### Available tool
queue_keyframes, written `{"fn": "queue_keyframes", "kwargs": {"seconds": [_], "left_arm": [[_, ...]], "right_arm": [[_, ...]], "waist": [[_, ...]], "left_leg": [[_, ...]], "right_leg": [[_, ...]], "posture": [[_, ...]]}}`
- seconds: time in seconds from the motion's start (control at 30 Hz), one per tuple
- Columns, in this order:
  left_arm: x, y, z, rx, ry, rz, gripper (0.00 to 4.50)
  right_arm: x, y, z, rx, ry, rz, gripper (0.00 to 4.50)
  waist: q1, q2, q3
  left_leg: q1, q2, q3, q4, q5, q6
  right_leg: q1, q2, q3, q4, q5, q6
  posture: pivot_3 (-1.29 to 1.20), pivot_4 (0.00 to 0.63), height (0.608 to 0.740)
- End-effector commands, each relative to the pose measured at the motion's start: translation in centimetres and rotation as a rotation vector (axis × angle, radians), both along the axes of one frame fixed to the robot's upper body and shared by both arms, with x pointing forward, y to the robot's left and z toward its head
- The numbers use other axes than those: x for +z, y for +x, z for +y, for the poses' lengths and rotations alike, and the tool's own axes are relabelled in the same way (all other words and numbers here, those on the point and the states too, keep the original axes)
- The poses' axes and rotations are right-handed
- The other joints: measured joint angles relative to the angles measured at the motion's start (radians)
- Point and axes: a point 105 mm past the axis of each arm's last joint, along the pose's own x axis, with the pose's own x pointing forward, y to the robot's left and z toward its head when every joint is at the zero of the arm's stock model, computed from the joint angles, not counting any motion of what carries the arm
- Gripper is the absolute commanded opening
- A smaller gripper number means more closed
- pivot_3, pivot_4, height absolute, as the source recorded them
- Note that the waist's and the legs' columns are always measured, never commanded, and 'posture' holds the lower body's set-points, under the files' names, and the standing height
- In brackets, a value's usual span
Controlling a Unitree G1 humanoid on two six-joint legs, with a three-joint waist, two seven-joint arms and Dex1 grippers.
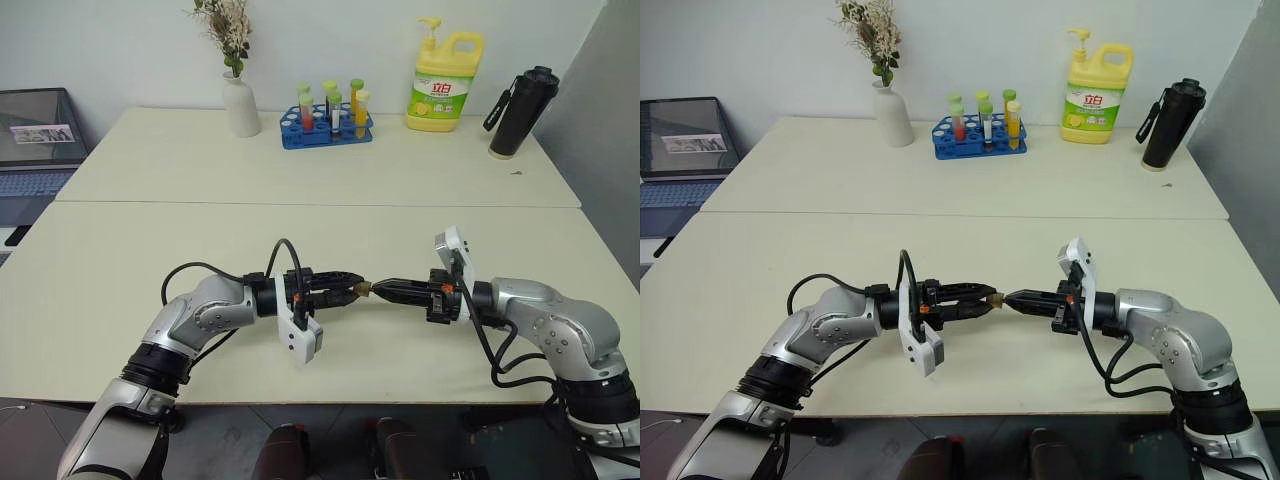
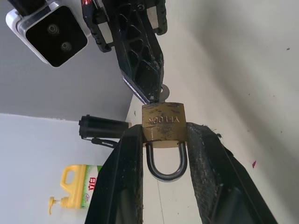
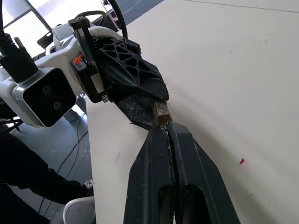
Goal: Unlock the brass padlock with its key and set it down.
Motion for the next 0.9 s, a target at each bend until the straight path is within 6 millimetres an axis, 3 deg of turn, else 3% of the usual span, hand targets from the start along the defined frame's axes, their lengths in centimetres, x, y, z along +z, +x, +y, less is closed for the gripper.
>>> {"fn": "queue_keyframes", "kwargs": {"seconds": [0.03,0.27,0.47,0.9], "left_arm": [[0.6,0.0,-0.1,-0.004,-0.014,-0.039,0.96],[0.3,-0.1,0.1,-0.013,0.003,-0.076,0.96],[0.3,0.0,0.1,-0.006,-0.009,-0.1,0.96],[0.3,0.0,0.1,0.006,-0.029,-0.09,0.96]], "right_arm": [[1.1,-0.2,0.1,0.044,0.027,0.056,0.0],[1.3,0.8,-0.5,0.021,0.04,0.291,0.0],[1.3,1.1,-0.4,0.008,0.044,0.39,0.0],[1.4,0.5,0.1,0.042,0.037,0.318,0.0]], "waist": [[0.0,0.0,0.0],[0.0,0.0,0.0],[0.0,0.0,0.0],[0.0,0.0,0.0]], "left_leg": [[0.0,0.0,0.0,0.0,0.0,0.0],[0.0,0.001,0.0,0.0,0.0,0.0],[0.0,0.0,0.0,0.0,0.0,0.0],[-0.001,0.0,0.0,-0.001,0.0,0.0]], "right_leg": [[0.0,0.0,0.0,0.0,0.0,0.0],[0.0,-0.002,0.0,0.0,0.0,0.0],[0.0,-0.004,0.0,0.0,0.0,0.0],[-0.001,-0.004,-0.001,0.0,0.0,0.0]], "posture": [[0.0,0.15,0.74],[0.0,0.15,0.74],[0.0,0.15,0.74],[0.0,0.15,0.74]]}}
